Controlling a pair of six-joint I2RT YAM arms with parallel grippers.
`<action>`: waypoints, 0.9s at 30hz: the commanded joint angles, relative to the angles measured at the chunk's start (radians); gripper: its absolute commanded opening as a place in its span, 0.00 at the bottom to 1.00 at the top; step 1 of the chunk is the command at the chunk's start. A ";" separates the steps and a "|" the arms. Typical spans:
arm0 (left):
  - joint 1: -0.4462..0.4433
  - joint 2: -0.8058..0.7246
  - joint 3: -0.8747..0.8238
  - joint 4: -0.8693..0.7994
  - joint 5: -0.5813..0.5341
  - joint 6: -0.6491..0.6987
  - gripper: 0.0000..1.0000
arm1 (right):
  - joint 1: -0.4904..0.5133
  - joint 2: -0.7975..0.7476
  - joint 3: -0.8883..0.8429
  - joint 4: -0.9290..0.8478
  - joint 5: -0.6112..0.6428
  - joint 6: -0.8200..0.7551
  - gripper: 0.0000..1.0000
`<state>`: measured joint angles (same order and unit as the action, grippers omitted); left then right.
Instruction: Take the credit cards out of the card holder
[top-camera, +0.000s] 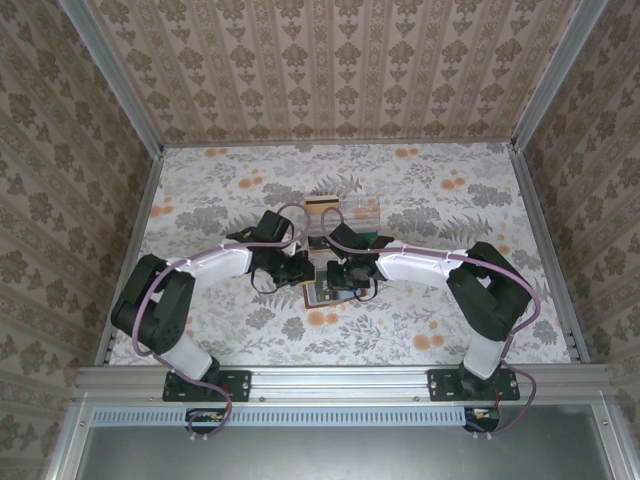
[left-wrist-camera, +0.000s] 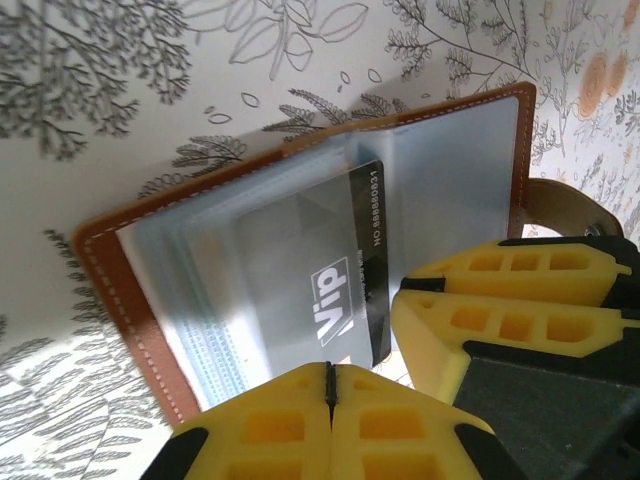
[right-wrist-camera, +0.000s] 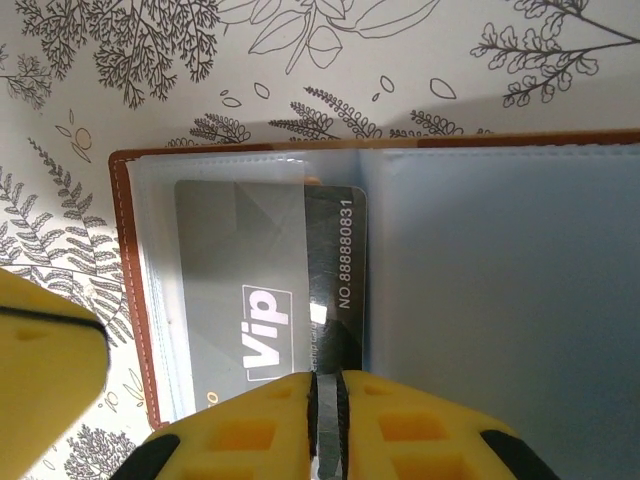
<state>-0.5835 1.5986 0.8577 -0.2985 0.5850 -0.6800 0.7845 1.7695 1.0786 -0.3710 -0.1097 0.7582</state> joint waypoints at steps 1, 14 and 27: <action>-0.006 0.042 -0.002 0.030 0.037 -0.015 0.05 | 0.005 0.003 0.012 -0.002 -0.018 0.001 0.16; -0.006 0.085 -0.015 -0.033 -0.013 0.017 0.00 | 0.005 0.042 -0.009 0.047 -0.058 0.018 0.16; -0.006 0.110 -0.026 -0.077 -0.053 0.051 0.00 | 0.003 0.044 -0.005 -0.040 0.028 0.002 0.16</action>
<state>-0.5877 1.6760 0.8505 -0.3145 0.5716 -0.6586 0.7845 1.8061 1.0775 -0.3416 -0.1326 0.7616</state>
